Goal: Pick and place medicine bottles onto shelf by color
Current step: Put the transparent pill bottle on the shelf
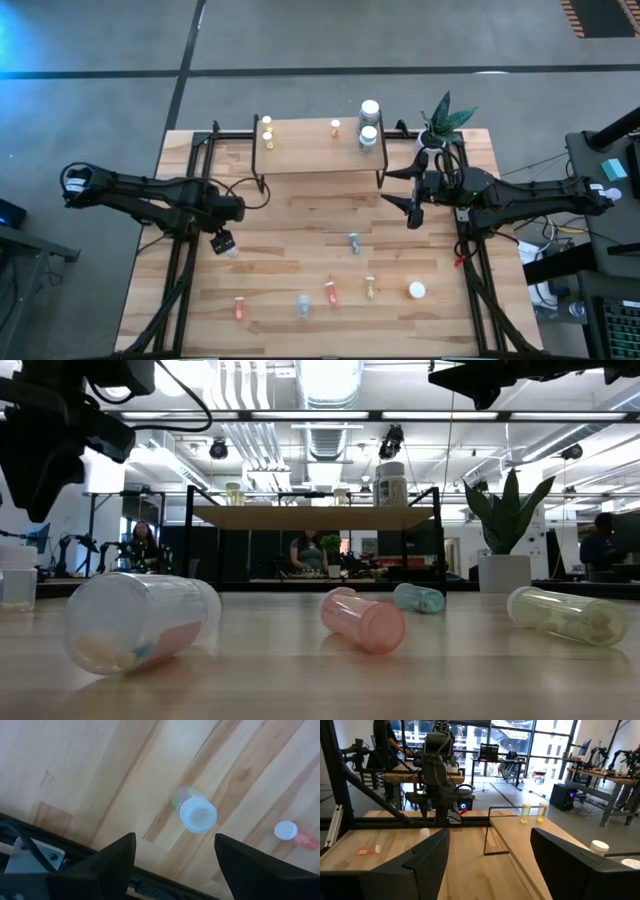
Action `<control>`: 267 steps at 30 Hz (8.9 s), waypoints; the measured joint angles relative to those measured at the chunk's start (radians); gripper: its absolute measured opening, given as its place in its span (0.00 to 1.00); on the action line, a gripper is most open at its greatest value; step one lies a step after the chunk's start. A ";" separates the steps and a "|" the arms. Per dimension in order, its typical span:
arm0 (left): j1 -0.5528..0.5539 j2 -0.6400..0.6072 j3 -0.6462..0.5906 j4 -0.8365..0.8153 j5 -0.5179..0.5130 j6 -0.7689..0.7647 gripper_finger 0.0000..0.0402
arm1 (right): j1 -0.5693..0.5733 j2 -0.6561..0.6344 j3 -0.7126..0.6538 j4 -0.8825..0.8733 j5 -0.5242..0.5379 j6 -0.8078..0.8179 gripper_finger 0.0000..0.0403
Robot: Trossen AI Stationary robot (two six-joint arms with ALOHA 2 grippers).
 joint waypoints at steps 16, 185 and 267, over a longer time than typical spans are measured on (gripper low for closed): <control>-0.010 0.037 -0.015 0.010 -0.028 -0.023 0.63 | 0.000 0.000 0.000 -0.002 0.000 0.000 0.67; 0.191 0.752 1.035 0.301 -0.017 0.893 0.32 | -0.124 0.663 0.372 -0.122 -0.256 0.090 0.65; 0.167 0.018 0.061 1.516 -0.118 0.729 0.62 | -0.211 0.442 -0.156 0.660 0.108 0.007 0.36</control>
